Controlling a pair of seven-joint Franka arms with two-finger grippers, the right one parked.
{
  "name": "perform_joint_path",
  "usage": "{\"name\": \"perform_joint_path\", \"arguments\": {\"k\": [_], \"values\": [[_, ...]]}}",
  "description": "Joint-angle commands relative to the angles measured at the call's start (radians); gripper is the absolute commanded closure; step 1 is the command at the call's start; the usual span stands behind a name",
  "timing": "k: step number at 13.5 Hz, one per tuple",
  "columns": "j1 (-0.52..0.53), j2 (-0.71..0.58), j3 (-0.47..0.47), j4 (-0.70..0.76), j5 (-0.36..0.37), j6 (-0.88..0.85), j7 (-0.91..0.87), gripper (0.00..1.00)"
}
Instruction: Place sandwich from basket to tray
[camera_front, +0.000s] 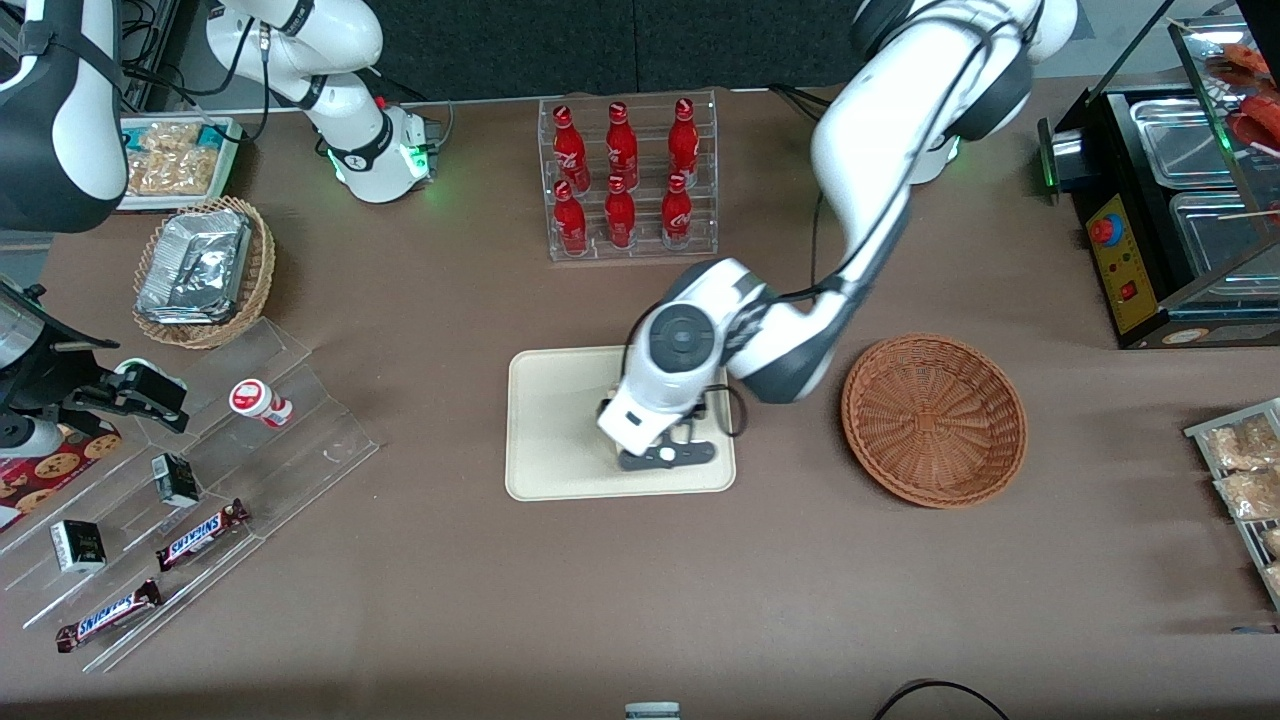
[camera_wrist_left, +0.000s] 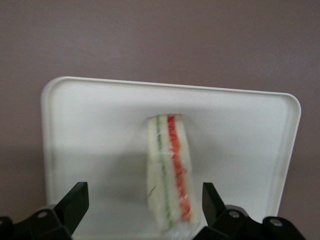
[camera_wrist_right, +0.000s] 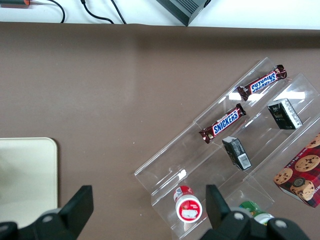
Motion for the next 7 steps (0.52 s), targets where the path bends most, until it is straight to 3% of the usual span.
{"name": "perform_joint_path", "arguments": {"k": [1, 3, 7], "values": [[0.09, -0.166, 0.0, -0.118, -0.076, -0.118, 0.082, 0.0], [0.199, -0.306, 0.0, -0.283, -0.15, -0.112, 0.223, 0.01], [0.396, -0.591, 0.0, -0.669, -0.161, -0.045, 0.457, 0.01]]}}
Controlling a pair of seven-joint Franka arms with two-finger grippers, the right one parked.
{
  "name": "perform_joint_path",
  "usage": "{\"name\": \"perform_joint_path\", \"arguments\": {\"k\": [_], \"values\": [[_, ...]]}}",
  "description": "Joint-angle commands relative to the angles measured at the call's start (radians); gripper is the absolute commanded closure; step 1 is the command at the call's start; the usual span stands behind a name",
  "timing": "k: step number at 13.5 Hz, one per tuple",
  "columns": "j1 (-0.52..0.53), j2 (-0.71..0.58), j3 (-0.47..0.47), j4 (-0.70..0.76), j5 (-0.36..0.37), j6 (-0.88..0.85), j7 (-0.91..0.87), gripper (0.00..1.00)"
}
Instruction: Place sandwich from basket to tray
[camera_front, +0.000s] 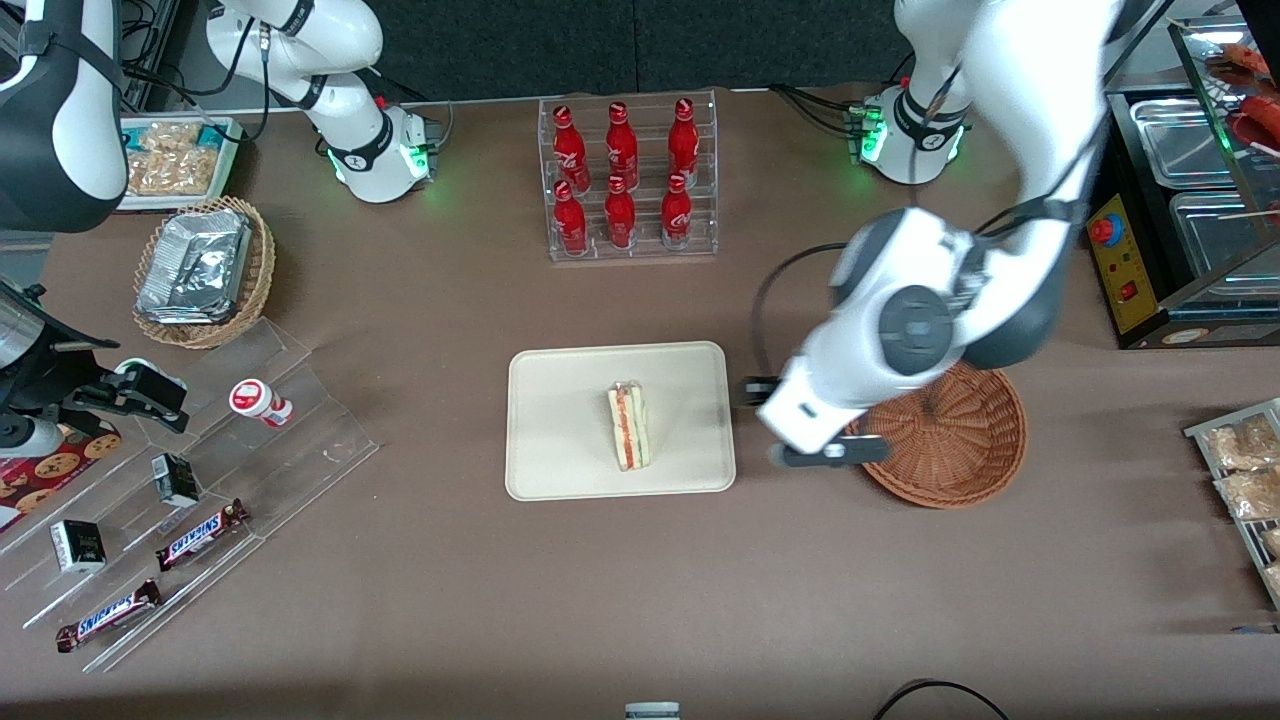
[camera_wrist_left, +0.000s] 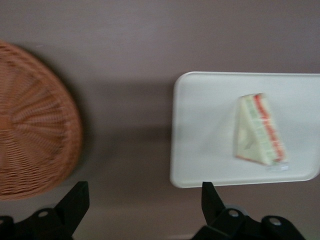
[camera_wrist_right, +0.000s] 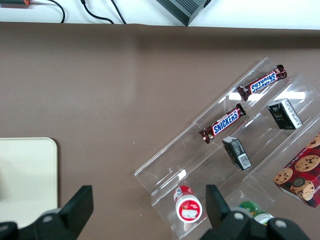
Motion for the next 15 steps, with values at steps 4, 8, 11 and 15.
{"name": "perform_joint_path", "arguments": {"k": [4, 8, 11, 15], "values": [[0.213, -0.47, 0.001, -0.509, -0.04, 0.091, 0.281, 0.01], [0.277, -0.624, 0.018, -0.46, -0.02, -0.121, 0.354, 0.0], [0.274, -0.568, 0.062, -0.255, 0.026, -0.262, 0.357, 0.0], [0.271, -0.495, 0.061, -0.095, 0.081, -0.304, 0.38, 0.0]]}}
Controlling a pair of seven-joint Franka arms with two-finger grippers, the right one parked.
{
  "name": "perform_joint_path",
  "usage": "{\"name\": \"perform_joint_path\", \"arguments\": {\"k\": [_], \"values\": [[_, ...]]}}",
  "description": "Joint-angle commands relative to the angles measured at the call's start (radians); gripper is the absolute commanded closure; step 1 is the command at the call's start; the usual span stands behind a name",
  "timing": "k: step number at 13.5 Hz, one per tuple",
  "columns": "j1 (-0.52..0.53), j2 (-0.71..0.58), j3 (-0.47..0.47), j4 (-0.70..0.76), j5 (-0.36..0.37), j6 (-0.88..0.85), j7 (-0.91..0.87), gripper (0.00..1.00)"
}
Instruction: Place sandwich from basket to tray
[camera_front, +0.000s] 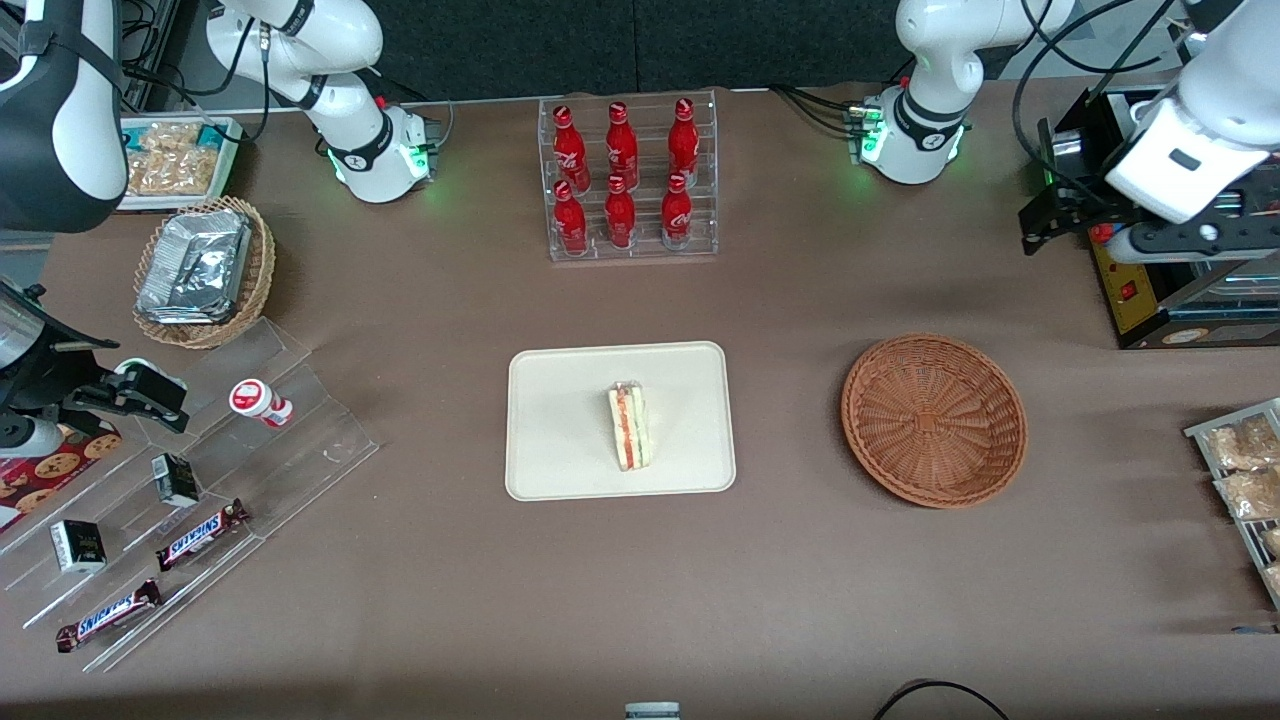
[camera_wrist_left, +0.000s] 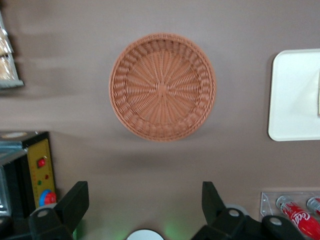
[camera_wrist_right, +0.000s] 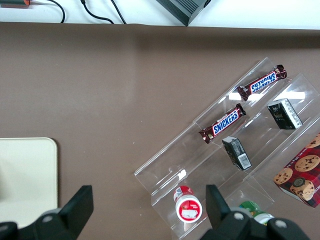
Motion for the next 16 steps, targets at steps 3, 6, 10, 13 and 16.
{"name": "perform_joint_path", "arguments": {"k": [3, 6, 10, 13, 16], "values": [[-0.003, 0.093, -0.012, 0.133, 0.054, -0.039, 0.024, 0.0], [-0.04, 0.093, -0.003, 0.131, 0.06, -0.041, 0.022, 0.0], [-0.12, 0.093, 0.072, 0.134, 0.06, -0.044, 0.02, 0.0], [-0.114, 0.092, 0.072, 0.148, 0.06, -0.046, 0.024, 0.0], [-0.114, 0.092, 0.071, 0.153, 0.058, -0.046, 0.024, 0.0]]}}
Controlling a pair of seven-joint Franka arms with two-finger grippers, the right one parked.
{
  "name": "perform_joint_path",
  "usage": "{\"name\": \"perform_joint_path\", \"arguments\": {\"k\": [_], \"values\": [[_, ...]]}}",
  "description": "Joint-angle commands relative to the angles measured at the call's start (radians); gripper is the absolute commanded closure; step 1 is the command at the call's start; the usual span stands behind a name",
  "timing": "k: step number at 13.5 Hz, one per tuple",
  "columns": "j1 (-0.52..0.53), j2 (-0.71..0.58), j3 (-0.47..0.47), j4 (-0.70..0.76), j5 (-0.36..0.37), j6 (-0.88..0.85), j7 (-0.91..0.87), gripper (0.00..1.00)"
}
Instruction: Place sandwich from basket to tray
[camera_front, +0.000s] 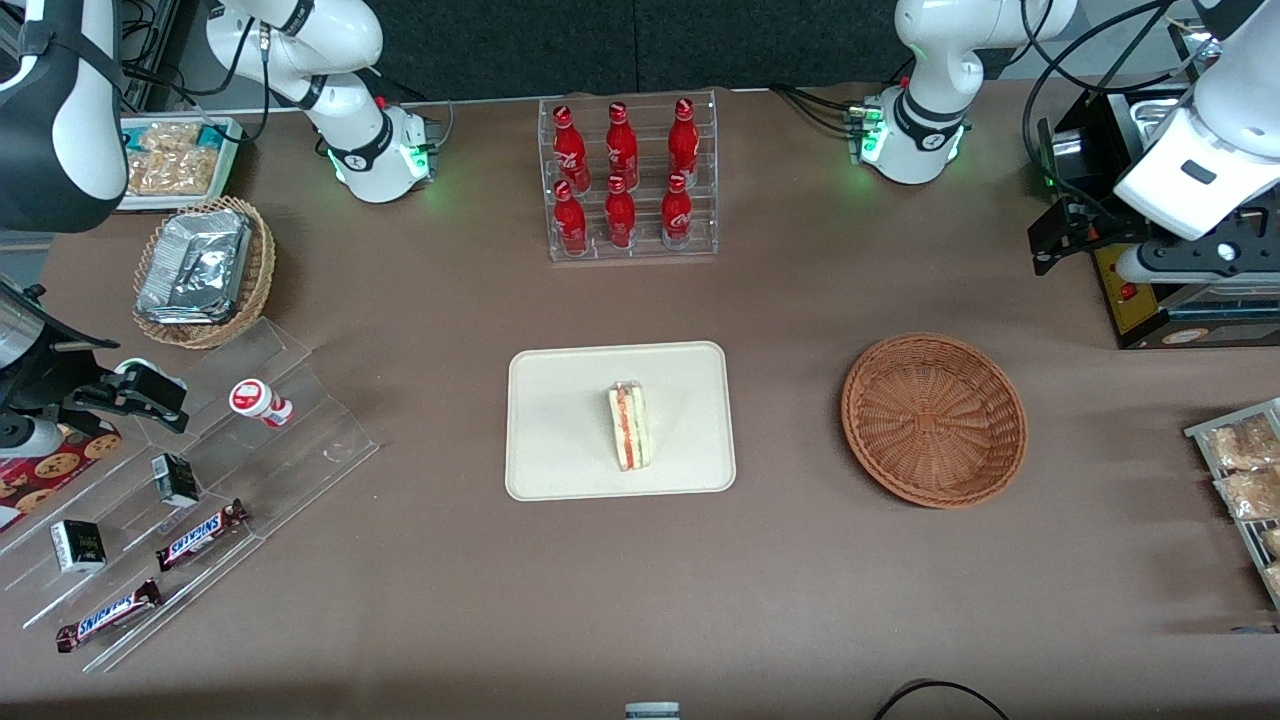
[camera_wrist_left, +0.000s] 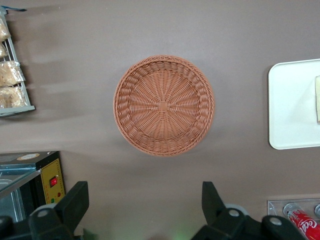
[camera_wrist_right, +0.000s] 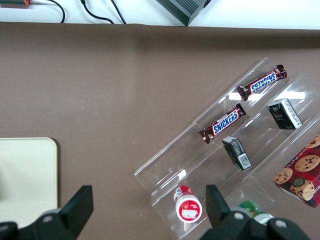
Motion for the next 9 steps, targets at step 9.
{"name": "perform_joint_path", "arguments": {"k": [9], "values": [[-0.004, 0.006, 0.007, 0.033, -0.005, -0.057, 0.011, 0.0]]}}
